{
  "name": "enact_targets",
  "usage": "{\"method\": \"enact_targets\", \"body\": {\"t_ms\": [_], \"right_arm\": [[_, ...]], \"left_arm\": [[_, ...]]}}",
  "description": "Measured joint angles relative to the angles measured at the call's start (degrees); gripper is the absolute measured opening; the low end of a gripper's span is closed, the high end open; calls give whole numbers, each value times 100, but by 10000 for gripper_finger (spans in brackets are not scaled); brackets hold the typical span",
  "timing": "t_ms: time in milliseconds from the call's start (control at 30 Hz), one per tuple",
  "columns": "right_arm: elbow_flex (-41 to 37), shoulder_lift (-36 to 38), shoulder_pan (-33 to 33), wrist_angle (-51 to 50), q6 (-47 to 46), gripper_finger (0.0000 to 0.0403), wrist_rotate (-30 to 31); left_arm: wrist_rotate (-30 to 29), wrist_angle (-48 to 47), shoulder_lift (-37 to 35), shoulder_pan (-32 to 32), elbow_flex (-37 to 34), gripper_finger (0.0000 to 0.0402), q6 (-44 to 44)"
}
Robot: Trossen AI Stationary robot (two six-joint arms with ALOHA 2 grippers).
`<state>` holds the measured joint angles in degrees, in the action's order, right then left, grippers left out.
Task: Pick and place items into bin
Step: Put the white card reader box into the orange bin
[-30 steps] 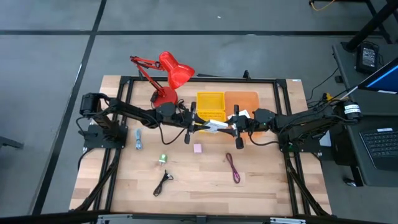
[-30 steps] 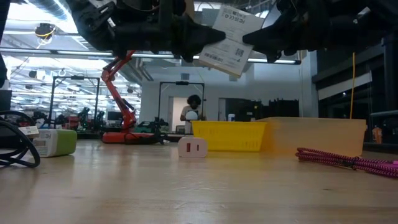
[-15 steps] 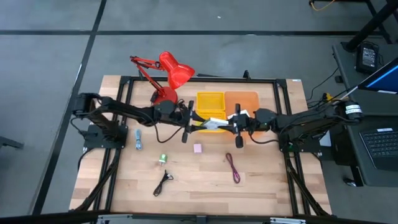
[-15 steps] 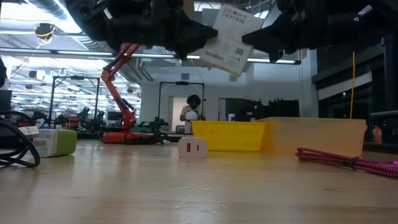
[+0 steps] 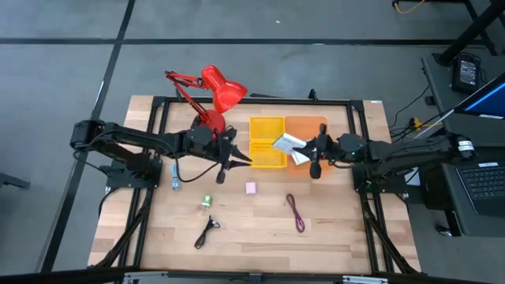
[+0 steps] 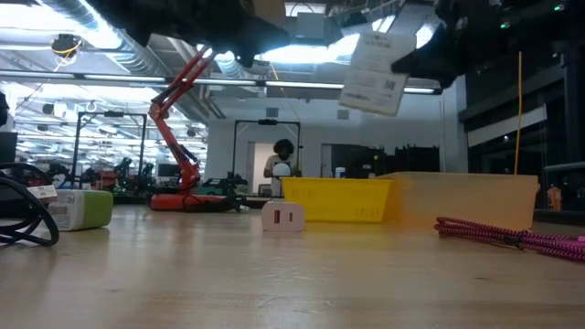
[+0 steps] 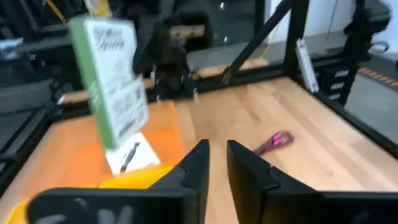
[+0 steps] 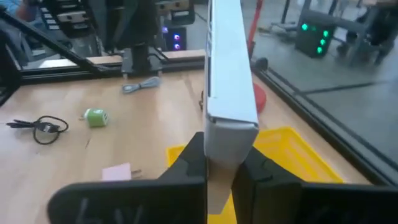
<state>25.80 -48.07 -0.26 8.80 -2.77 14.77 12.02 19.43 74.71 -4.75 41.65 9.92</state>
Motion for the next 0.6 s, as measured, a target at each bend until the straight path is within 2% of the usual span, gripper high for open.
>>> {"method": "enact_targets", "body": {"t_ms": [100,200,400,600], "right_arm": [[0,292,-4,-687,-387,19,411],[-3,486,-4,-1308,-932,19,833],[-4,665,-2,-1657,-1481,21,1283],[-4,743,-2,-2302,-2453,19,1612]], "left_arm": [[-4,-194,-18,-8,-15,21,125],[132,178,-21,-1,-313,4,126],[52,959,-204,-137,-1069,2,-301],[-33,1089,-678,-177,-1512,3,-371]]}}
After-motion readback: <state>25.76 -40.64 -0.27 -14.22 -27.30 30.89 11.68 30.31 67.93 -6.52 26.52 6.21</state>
